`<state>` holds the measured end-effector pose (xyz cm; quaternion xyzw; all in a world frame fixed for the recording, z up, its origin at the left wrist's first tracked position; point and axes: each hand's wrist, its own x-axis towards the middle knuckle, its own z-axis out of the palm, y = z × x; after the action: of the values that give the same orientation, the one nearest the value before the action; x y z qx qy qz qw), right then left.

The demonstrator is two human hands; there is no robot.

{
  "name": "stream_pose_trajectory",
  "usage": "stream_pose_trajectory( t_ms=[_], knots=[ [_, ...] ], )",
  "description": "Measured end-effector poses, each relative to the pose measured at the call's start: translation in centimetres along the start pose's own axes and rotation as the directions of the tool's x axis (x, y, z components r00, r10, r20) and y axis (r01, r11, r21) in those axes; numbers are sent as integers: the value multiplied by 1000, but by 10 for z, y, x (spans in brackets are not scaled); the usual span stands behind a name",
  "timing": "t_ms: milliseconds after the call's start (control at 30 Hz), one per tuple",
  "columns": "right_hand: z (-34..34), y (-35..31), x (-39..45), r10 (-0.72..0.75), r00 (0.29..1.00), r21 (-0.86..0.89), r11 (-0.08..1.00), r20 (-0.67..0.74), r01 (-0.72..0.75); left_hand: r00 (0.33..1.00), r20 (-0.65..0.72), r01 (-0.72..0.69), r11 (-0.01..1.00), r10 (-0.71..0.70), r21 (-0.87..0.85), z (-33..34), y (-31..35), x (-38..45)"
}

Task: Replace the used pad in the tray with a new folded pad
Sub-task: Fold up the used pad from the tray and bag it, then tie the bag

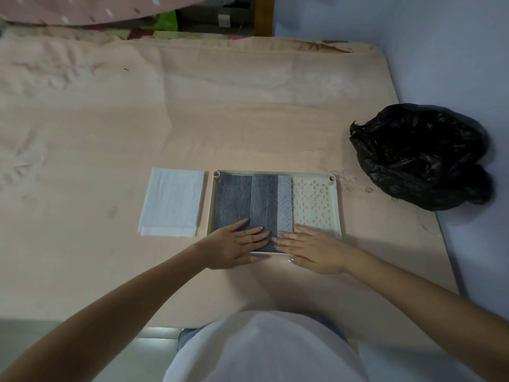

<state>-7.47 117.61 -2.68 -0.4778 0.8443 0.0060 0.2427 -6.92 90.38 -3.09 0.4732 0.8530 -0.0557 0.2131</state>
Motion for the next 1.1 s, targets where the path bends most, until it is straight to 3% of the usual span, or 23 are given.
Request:
stream_pose_trajectory(
  t_ms=[133,233,300,367,433,533,633,833,1033,1100],
  knots=[
    [-4,6,-4,-32,999,5,999,13,32,999,-24,-22,995,24,98,5,-7,-8],
    [-2,4,-10,10,1000,59,998,10,-11,999,-50,16,998,-13,60,7,-5,-16],
    [-2,-2,-10,76,997,170,983,-22,-71,995,-91,35,998,-39,-51,5,1,-23],
    [-6,-13,-5,198,968,303,942,-153,-145,964,-240,65,975,-117,-212,1,7,-29],
    [-14,-30,12,306,897,371,911,-319,-180,859,-366,213,899,-359,-382,-6,9,-32],
    [-33,-61,49,423,842,387,877,-336,-286,662,-233,520,661,-712,-542,-23,-6,-29],
    [-55,-88,91,469,850,331,863,-240,-383,545,-75,635,470,-835,-613,-41,-32,-21],
    [-72,-123,144,480,871,48,877,-101,-477,541,59,746,446,-839,-494,-62,-55,1],
    [-74,-131,150,584,806,286,793,-101,-538,494,95,801,409,-864,-437,-61,-54,16],
    [-77,-136,150,648,761,566,620,21,-543,484,102,803,395,-869,-447,-59,-54,20]
  ],
)
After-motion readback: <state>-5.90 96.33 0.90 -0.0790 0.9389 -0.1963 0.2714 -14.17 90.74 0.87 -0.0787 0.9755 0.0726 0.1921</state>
